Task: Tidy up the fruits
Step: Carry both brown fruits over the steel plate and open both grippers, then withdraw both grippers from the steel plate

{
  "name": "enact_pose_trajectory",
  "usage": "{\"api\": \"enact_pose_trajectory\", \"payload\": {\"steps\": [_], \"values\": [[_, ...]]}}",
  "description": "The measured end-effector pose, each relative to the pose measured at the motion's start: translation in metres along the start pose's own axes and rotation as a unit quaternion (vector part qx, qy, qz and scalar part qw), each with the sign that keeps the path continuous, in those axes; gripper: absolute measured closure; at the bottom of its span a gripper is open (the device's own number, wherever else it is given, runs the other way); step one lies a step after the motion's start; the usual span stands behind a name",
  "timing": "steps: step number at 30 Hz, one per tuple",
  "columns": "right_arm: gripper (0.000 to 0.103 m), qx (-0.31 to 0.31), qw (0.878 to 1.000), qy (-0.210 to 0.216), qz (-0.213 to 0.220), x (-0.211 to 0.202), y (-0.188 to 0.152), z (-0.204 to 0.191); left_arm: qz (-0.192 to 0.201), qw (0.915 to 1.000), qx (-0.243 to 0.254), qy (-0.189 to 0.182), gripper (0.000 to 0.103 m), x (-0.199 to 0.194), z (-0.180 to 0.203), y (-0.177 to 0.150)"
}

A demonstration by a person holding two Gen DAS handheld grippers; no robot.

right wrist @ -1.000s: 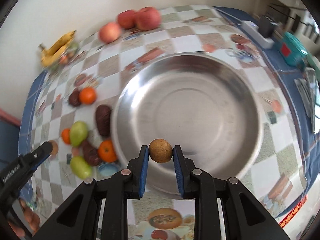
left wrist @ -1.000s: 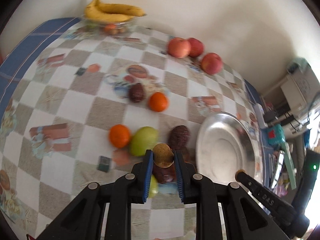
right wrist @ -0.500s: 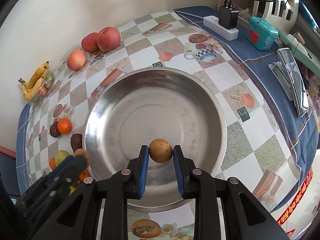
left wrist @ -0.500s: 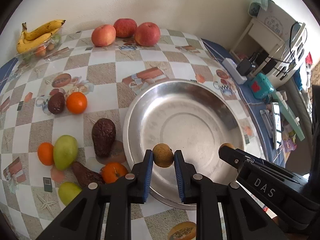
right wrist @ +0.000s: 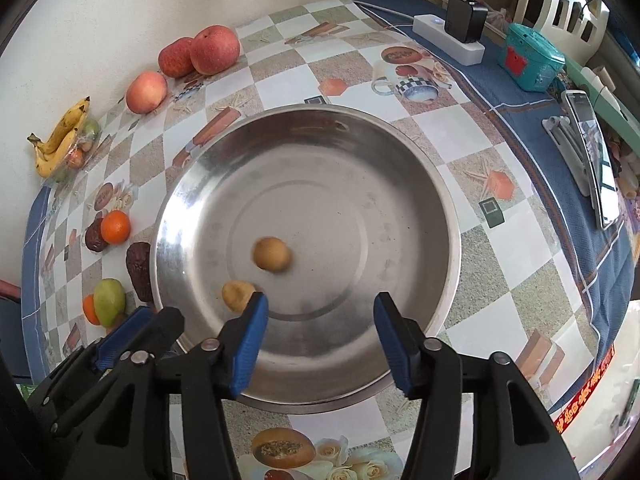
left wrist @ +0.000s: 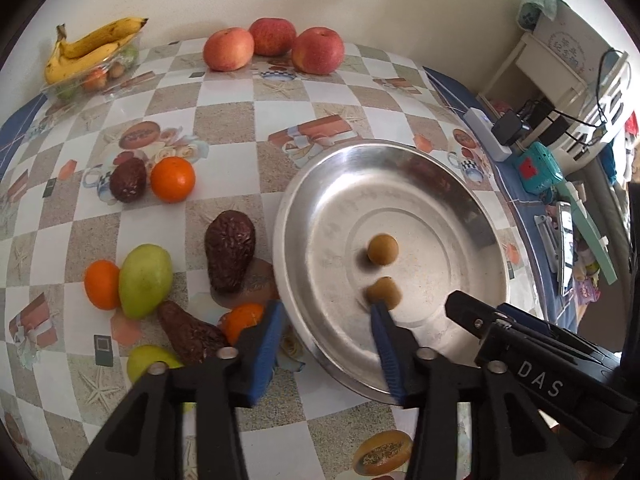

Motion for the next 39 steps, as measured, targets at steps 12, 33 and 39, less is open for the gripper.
{"api": "enact_pose_trajectory", "payload": {"steps": [12,33,39], "values": [[0.011,0.009,1.0,0.001,0.005,0.0,0.001,0.006,0.034,0.9966,-0.061,0.043,0.0,-0.025,-0.04,-0.001],[0.008,-0.154,0.985,0.063,0.036,-0.004,-0.02,-0.087,0.07,0.9592,-0.218,0.166,0.0,-0.083,-0.191,-0.032],[0.008,-0.18,0.98,0.076,0.034,0.0,-0.026,-0.11,0.08,0.9526,-0.255,0.145,0.0,-0.088,-0.208,-0.041]]}}
Point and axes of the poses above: each gripper's, at about its wrist camera, not at the fingertips, and x roughly the way its jaws point, z to its right, y to its top, the point moved 7 cm from there along x, roughly the way its jaws point, and after that the axes turned 8 degrees about -z, right-handed, at the moved point
